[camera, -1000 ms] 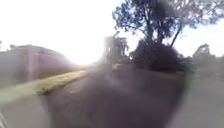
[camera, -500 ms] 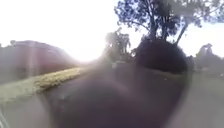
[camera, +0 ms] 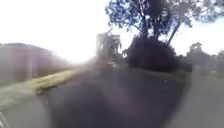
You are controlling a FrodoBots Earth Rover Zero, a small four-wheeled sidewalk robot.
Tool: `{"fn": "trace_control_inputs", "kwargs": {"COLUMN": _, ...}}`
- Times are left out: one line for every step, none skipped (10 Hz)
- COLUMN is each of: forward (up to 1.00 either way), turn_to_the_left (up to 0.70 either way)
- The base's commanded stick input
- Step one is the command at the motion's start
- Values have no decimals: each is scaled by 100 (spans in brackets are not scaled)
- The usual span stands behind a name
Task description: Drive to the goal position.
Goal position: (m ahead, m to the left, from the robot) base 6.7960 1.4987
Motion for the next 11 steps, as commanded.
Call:
{"fn": "trace_control_inputs", "kwargs": {"forward": 100, "turn_to_the_left": 0}}
{"fn": "trace_control_inputs", "kwargs": {"forward": 100, "turn_to_the_left": 0}}
{"fn": "trace_control_inputs", "kwargs": {"forward": 100, "turn_to_the_left": 0}}
{"fn": "trace_control_inputs", "kwargs": {"forward": 100, "turn_to_the_left": 0}}
{"fn": "trace_control_inputs", "kwargs": {"forward": 100, "turn_to_the_left": 0}}
{"fn": "trace_control_inputs", "kwargs": {"forward": 100, "turn_to_the_left": 0}}
{"fn": "trace_control_inputs", "kwargs": {"forward": 100, "turn_to_the_left": 0}}
{"fn": "trace_control_inputs", "kwargs": {"forward": 100, "turn_to_the_left": 0}}
{"fn": "trace_control_inputs", "kwargs": {"forward": 100, "turn_to_the_left": 0}}
{"fn": "trace_control_inputs", "kwargs": {"forward": 100, "turn_to_the_left": 0}}
{"fn": "trace_control_inputs", "kwargs": {"forward": 100, "turn_to_the_left": 0}}
